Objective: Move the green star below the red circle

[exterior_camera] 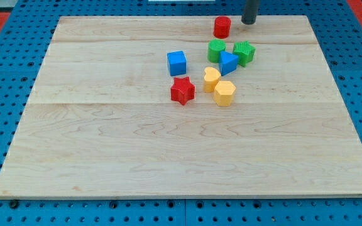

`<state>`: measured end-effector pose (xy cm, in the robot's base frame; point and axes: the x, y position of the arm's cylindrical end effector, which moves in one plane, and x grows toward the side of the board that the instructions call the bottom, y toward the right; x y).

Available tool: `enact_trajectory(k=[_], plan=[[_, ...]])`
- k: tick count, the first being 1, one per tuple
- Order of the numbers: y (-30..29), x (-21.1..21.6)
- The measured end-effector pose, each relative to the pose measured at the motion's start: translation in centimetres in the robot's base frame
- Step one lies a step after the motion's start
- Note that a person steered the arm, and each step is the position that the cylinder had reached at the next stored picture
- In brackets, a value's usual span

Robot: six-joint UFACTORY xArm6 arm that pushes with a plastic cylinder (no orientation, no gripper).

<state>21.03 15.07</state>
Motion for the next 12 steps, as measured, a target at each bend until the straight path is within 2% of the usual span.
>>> enact_trajectory(k=[2, 3, 4, 5, 6, 7, 8, 10, 11, 12], plan=[[-6.0, -0.6], [-7.3, 0.1], [-3.8, -0.8], [-7.0, -1.7], [-10.8, 2.9], [-12.6, 3.1], [-13.3, 5.6], [-0.7, 6.1], [-0.7, 8.3], [0.0, 8.1]])
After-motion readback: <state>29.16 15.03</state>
